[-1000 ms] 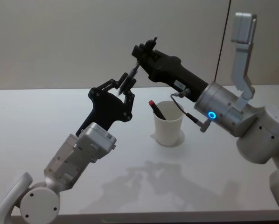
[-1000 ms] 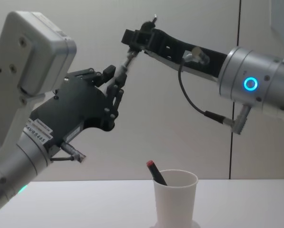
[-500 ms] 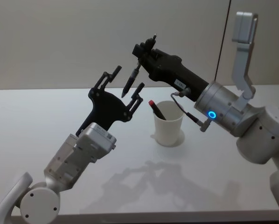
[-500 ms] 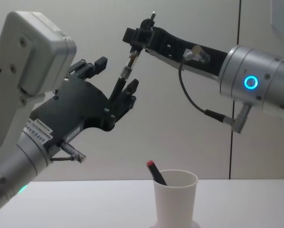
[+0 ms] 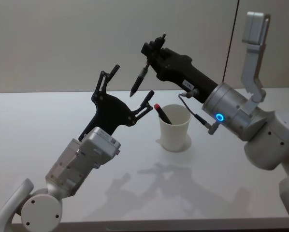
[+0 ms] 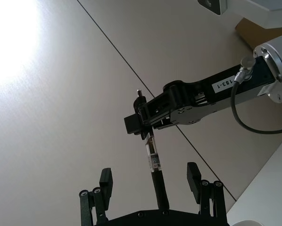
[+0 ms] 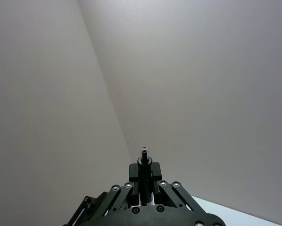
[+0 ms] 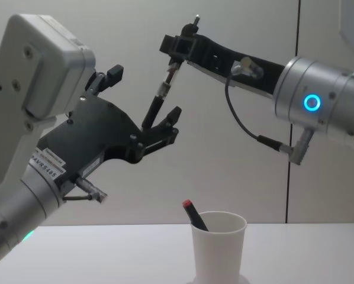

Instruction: Place the pen into the pen holder.

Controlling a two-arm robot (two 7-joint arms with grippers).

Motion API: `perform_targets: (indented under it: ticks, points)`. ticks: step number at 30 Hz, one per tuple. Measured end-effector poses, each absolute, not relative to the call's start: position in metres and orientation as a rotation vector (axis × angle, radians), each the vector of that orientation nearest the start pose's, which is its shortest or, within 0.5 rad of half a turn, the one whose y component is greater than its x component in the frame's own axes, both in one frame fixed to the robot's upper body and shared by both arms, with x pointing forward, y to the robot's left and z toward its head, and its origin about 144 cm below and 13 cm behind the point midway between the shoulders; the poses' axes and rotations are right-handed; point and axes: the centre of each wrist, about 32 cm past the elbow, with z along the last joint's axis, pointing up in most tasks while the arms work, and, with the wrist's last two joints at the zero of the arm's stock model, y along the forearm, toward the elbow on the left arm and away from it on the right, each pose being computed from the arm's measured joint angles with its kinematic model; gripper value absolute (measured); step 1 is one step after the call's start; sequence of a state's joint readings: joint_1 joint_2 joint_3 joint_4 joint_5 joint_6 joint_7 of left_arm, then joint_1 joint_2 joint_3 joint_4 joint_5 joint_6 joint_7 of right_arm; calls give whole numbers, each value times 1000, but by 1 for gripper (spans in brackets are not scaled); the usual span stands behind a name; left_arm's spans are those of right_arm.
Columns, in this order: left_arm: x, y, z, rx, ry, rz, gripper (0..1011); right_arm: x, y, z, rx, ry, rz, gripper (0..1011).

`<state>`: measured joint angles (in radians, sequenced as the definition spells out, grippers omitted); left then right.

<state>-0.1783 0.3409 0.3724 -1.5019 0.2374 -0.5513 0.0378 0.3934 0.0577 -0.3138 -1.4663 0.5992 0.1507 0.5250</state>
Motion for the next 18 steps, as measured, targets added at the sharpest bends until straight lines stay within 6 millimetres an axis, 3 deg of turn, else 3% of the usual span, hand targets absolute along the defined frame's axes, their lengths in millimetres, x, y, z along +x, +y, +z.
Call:
perform_targets:
  ticks: [18]
  points:
    - [489, 220, 1163, -88, -824, 1038, 1003, 548, -139, 1238, 403, 62, -846, 148]
